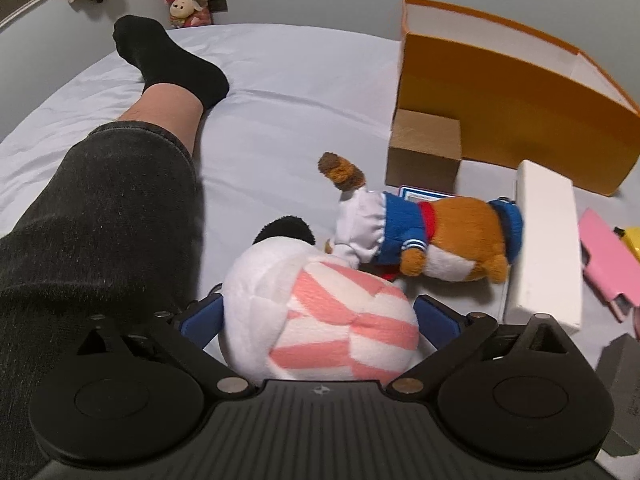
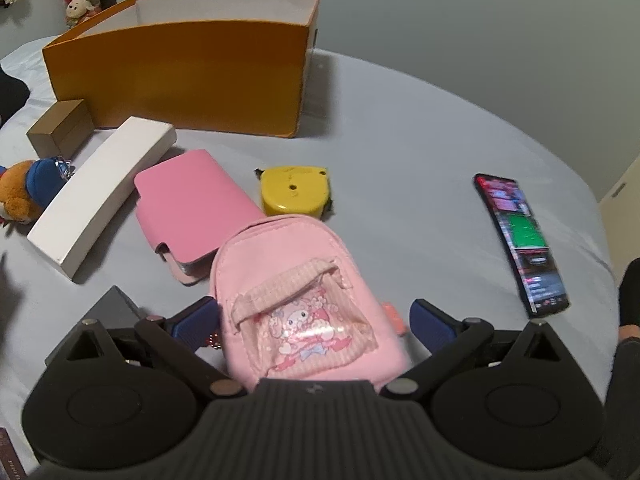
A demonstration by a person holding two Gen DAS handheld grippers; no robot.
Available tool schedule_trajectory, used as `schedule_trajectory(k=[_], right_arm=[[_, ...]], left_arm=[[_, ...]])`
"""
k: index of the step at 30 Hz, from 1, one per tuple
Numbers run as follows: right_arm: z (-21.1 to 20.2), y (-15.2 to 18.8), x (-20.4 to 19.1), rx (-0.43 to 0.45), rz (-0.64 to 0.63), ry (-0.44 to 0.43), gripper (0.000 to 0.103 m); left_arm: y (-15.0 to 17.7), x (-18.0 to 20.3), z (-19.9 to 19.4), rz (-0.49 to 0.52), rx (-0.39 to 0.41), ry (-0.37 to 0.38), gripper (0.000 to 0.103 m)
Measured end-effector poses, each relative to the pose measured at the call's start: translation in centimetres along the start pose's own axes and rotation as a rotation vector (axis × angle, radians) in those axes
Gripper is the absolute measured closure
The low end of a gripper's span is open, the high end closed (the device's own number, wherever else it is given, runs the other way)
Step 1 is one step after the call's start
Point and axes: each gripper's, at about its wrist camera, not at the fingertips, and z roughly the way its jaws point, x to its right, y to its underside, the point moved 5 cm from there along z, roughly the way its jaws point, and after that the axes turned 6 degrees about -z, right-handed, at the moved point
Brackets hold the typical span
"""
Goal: Organize objects
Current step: 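Close the left tool on the striped plush while the right tool grasps the pink backpack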
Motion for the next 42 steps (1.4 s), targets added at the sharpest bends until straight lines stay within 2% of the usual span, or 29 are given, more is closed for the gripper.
schedule_trajectory(k=[8, 11, 26, 28, 30, 32, 34, 35, 38, 42], right_arm=[[1.8, 0.2, -1.1, -0.041, -0.024, -0.045, 0.001], [2.1, 0.3, -1.2, -0.037, -0.013, -0.054, 0.001], [2.5, 0.2, -1.1, -0.04, -0.014, -0.061, 0.003], [2.5, 0.3, -1.1, -0.04, -0.016, -0.063, 0.003], [2.3, 0.3, -1.0, -0.037, -0.011, -0.078, 0.007], [2.0, 0.2, -1.0, -0.032, -0.006, -0.098, 0.019], [1.8, 0.2, -1.0, -0.028, 0.0, -0.112, 0.025], [1.7, 0.2, -1.0, -0.023, -0.001, -0.117, 0.032], [1.3, 0.2, -1.0, -0.014, 0.0, -0.123, 0.041], [0.6, 0.1, -0.8, 0.0, 0.004, -0.132, 0.046]], left_arm=[[-0.6, -1.0, 1.7, -0.002, -0.025, -0.049, 0.0], [-0.5, -1.3, 2.2, -0.004, -0.044, -0.037, 0.0], [-0.3, -1.1, 1.8, 0.042, -0.005, -0.007, 0.0], [-0.3, -1.0, 1.7, 0.051, 0.001, 0.001, 0.003], [-0.4, -1.1, 1.5, 0.052, 0.013, 0.016, 0.009], [-0.6, -1.2, 1.3, 0.053, 0.023, 0.031, 0.012], [-0.5, -1.1, 0.9, 0.057, 0.025, 0.054, 0.014], [-0.5, -1.1, 0.7, 0.057, 0.026, 0.061, 0.014], [-0.4, -1.0, 0.3, 0.06, 0.026, 0.078, 0.015], [-0.4, -0.9, -0.4, 0.065, 0.03, 0.091, 0.016]])
